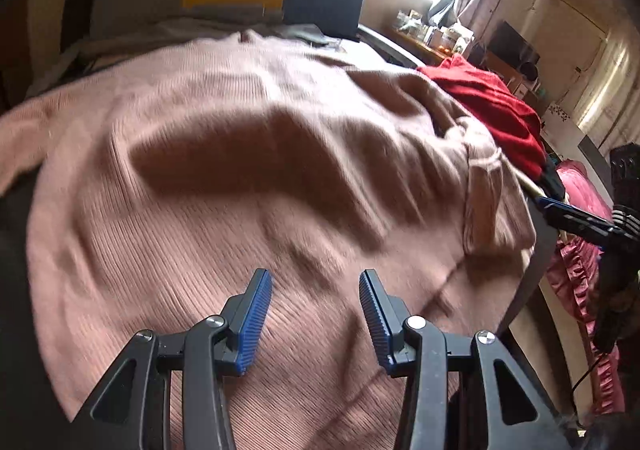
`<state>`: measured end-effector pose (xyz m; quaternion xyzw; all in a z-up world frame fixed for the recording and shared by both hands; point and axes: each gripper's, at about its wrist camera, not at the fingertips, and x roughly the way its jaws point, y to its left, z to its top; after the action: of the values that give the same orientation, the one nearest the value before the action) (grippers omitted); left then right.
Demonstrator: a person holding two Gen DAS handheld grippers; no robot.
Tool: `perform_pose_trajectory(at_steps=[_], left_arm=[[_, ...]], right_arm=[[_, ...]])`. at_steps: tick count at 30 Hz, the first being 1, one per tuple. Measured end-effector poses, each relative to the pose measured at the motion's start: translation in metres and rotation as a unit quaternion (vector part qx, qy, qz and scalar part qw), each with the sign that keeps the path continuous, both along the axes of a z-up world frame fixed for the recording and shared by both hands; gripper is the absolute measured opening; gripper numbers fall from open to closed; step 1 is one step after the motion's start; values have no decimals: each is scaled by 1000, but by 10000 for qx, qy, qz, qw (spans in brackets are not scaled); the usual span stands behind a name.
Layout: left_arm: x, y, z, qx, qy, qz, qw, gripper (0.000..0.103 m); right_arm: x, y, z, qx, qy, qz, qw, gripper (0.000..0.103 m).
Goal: Fold clothes
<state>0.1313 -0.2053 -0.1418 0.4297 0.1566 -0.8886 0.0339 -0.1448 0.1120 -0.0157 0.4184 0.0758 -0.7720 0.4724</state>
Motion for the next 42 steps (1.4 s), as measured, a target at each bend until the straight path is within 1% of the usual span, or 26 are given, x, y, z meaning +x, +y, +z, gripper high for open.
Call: perform_pose_trajectory(at_steps=[1,2,3,4,5,6,7,10,12,14,16,19,21,24,25,26,27,28,30,32,34,35,37,39,41,42], left_arm=[[1,1,-3,0,-9,11,10000,47],[0,4,-5,-132,-19,-51,9999,48],[-1,6,-6,-263,-29,-112,9996,48],[-1,9,-8,-394,-39,-172,9991,48],[0,13,-9,-534,-40,-202,9984,48],[1,16,-10,-673,-34,-259,9974,49],[1,20,-11,-813,-27,-315,9962,49],[3,25,-12,-1029,-20,-450,9937,50],[7,25,-12,-1094,-56,-648,9919,50],[11,25,-12,-1156,-93,-846,9896,50],[18,22,-11,-1122,-186,-1093,9875,50],[30,15,-10,-1077,-358,-1388,9838,50],[38,9,-8,-1022,-522,-1559,9811,50],[49,-1,-4,-866,-832,-1814,9761,49],[52,-5,-2,-806,-935,-1895,9741,49],[54,-12,2,-526,-1019,-1908,9749,48],[52,-21,10,-254,-912,-1821,9787,47],[50,-30,18,18,-803,-1733,9816,47],[45,-47,33,553,-581,-1551,9846,47],[26,-59,51,580,-177,-1345,9891,48],[7,-70,68,604,223,-1137,9914,48],[-6,-76,73,549,319,-1050,9924,48],[-40,-87,79,433,479,-822,9945,48],[-76,-95,78,284,532,-576,9965,48],[-109,-102,71,134,421,-397,9982,48],[-121,-104,64,43,350,-334,9988,48]], right_arm=[[4,-10,-5,96,16,150,9998,87],[8,-20,-14,241,-18,305,9992,87],[12,-29,-22,473,43,426,9980,81],[16,-39,-29,736,151,529,9958,47],[23,-46,-36,995,327,616,9926,22],[30,-50,-37,1060,516,708,9905,12],[35,-51,-34,1088,676,756,9889,11],[40,-49,-23,1187,1095,774,9838,10],[36,-38,-3,1159,1405,521,9819,10],[22,-24,23,1173,1856,181,9754,10],[3,-15,47,1289,2296,-141,9646,10],[-41,3,80,1532,2900,-780,9415,10],[-75,20,98,1641,3013,-1291,9304,10],[-132,41,100,1868,2826,-1965,9201,11],[-151,48,100,1944,2747,-2184,9160,14],[-168,56,98,1892,2552,-2373,9180,17],[-179,63,96,1788,2364,-2537,9208,26],[-184,69,96,1667,2274,-2719,9201,41],[-185,74,100,1307,2233,-2950,9198,56],[-170,69,106,751,2338,-2887,9254,57],[-152,43,101,404,2148,-2320,9478,65],[-143,29,97,249,2021,-1985,9587,65],[-129,-14,80,38,1509,-1237,9808,65],[-120,-60,57,-153,844,-556,9948,65],[-117,-105,27,-302,42,-106,9995,65],[-117,-125,11,-154,-100,-48,9998,65]])
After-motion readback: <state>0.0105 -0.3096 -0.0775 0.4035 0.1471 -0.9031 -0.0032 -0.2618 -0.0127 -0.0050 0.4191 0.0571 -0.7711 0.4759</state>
